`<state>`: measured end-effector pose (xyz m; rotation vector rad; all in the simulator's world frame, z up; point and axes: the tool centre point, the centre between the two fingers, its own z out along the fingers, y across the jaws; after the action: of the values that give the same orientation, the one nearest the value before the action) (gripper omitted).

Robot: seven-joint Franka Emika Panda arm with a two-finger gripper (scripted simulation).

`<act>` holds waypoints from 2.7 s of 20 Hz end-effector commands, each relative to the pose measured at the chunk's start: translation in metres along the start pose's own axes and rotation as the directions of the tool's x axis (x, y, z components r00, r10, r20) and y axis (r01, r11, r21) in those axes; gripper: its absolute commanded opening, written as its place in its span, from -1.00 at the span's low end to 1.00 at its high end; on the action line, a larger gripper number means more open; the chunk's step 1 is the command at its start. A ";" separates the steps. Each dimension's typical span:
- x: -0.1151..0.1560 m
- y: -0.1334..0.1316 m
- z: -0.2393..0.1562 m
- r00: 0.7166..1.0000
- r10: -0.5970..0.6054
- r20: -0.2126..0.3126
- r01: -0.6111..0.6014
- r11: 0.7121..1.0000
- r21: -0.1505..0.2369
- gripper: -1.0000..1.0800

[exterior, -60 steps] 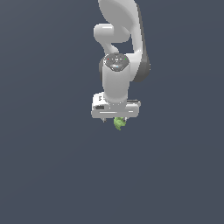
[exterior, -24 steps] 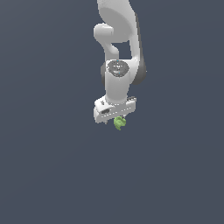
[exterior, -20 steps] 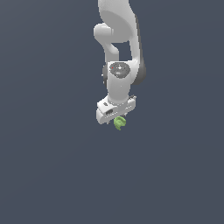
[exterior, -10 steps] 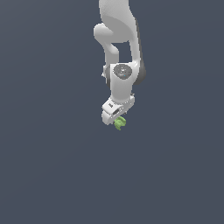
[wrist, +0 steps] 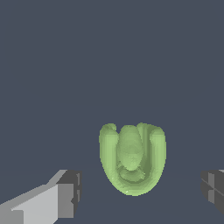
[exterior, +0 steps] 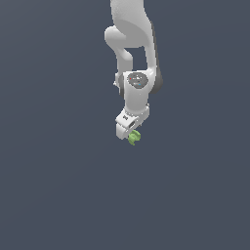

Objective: Pick up the object and move it to a goal position.

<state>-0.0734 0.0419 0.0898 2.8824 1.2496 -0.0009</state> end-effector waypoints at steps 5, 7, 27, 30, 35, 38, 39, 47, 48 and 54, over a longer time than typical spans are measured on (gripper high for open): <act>0.000 0.000 0.012 1.000 -0.001 0.000 0.001 1.000 0.000 0.92; 0.000 -0.001 0.021 1.000 -0.003 0.000 0.003 1.000 0.000 0.92; -0.001 -0.001 0.050 1.000 -0.005 0.000 0.005 1.000 0.000 -1.00; 0.001 0.000 0.049 1.000 -0.005 -0.001 0.005 1.000 -0.002 -1.00; 0.011 0.001 0.048 1.000 -0.005 -0.001 0.005 1.000 -0.002 -1.00; 0.023 0.002 0.046 1.000 -0.005 -0.001 0.005 1.000 -0.002 -1.00; 0.028 0.002 0.046 1.000 -0.005 -0.001 0.005 1.000 -0.002 -1.00; 0.079 0.006 0.040 1.000 -0.004 -0.001 0.004 1.000 -0.001 -1.00; 0.087 0.006 0.039 1.000 -0.004 -0.001 0.004 1.000 -0.001 -1.00; 0.129 0.011 0.034 1.000 -0.004 -0.001 0.004 1.000 -0.001 -1.00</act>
<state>0.0146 0.1219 0.0542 2.8794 1.2565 0.0013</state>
